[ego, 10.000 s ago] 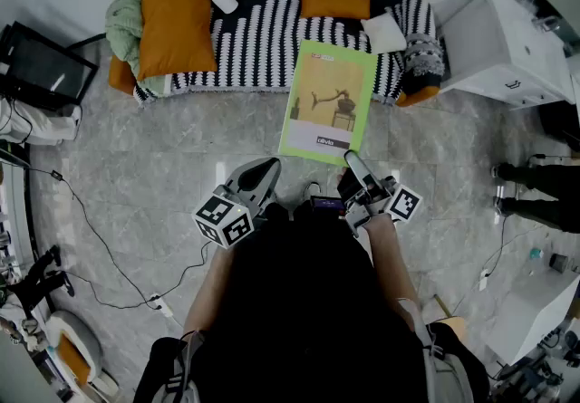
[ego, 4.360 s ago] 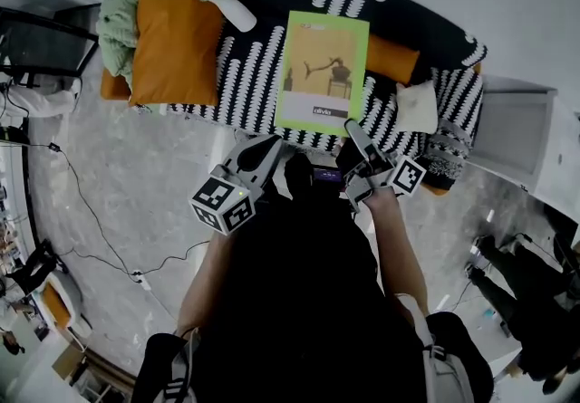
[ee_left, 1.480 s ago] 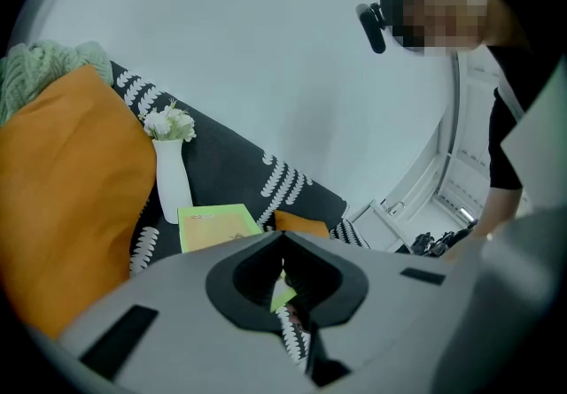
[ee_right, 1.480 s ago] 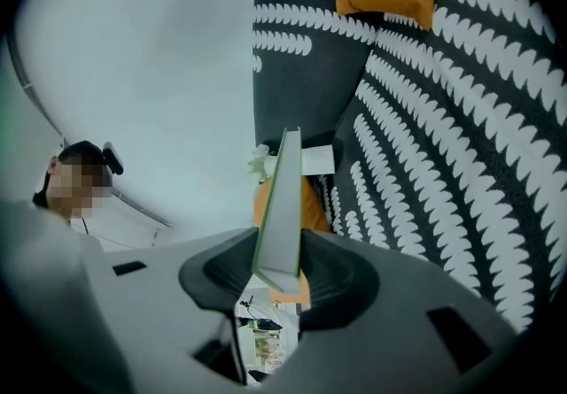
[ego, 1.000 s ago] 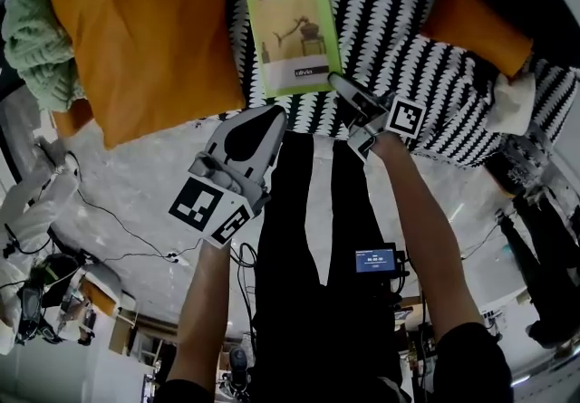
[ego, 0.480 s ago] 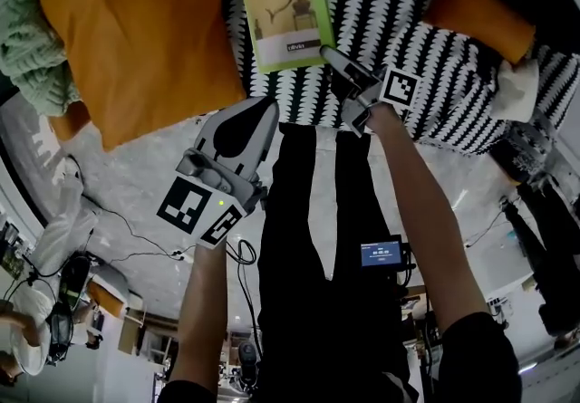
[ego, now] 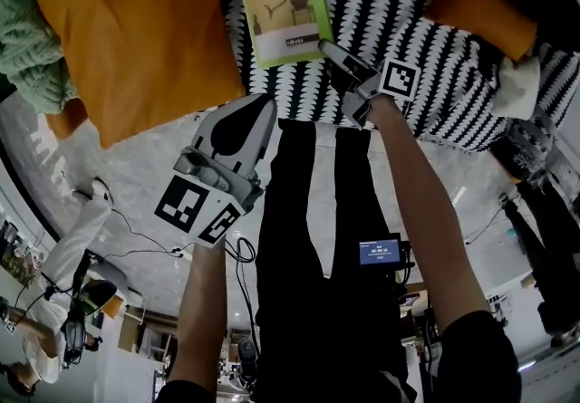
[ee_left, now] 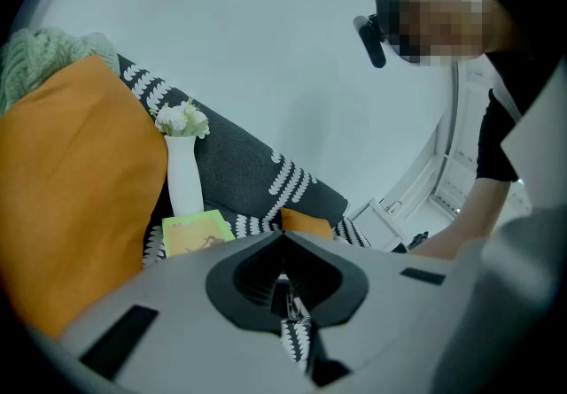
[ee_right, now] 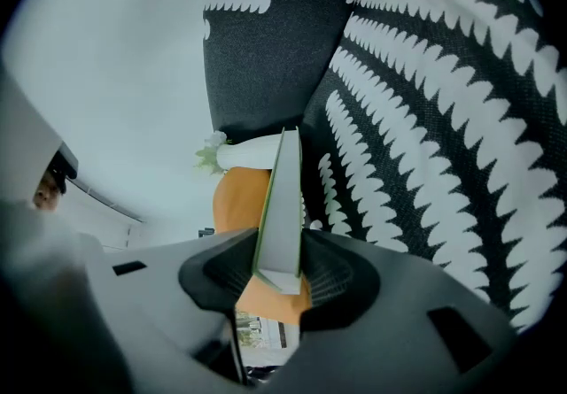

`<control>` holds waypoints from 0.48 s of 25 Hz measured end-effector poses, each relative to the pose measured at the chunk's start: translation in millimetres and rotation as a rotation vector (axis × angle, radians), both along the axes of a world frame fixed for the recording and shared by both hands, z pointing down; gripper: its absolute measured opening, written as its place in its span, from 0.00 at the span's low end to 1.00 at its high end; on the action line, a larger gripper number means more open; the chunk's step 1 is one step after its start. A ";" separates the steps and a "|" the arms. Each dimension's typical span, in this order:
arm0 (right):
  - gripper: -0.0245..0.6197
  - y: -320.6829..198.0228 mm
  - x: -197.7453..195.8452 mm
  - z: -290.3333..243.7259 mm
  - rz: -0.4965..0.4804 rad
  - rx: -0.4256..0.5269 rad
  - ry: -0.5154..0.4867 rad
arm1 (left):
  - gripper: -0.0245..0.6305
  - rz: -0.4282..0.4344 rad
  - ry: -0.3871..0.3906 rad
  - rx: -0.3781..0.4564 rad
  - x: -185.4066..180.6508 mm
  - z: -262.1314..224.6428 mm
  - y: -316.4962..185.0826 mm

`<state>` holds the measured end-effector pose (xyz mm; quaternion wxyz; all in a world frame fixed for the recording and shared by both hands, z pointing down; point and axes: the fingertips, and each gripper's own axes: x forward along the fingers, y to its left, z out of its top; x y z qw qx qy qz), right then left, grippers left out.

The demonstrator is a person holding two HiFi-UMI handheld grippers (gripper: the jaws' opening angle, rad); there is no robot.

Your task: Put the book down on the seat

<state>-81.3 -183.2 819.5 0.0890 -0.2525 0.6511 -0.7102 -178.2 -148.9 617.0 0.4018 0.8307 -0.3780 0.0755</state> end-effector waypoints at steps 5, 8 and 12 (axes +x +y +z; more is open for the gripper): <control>0.28 3.0 8.6 4.7 0.009 -0.011 0.072 | 0.06 0.002 -0.007 -0.010 2.9 -5.9 12.1; 0.32 0.3 9.3 12.9 0.007 -0.035 0.124 | 0.06 0.000 -0.007 -0.021 1.5 -4.4 15.0; 0.41 -1.6 8.7 27.1 -0.006 -0.039 0.193 | 0.06 0.001 -0.006 -0.029 1.1 1.9 16.8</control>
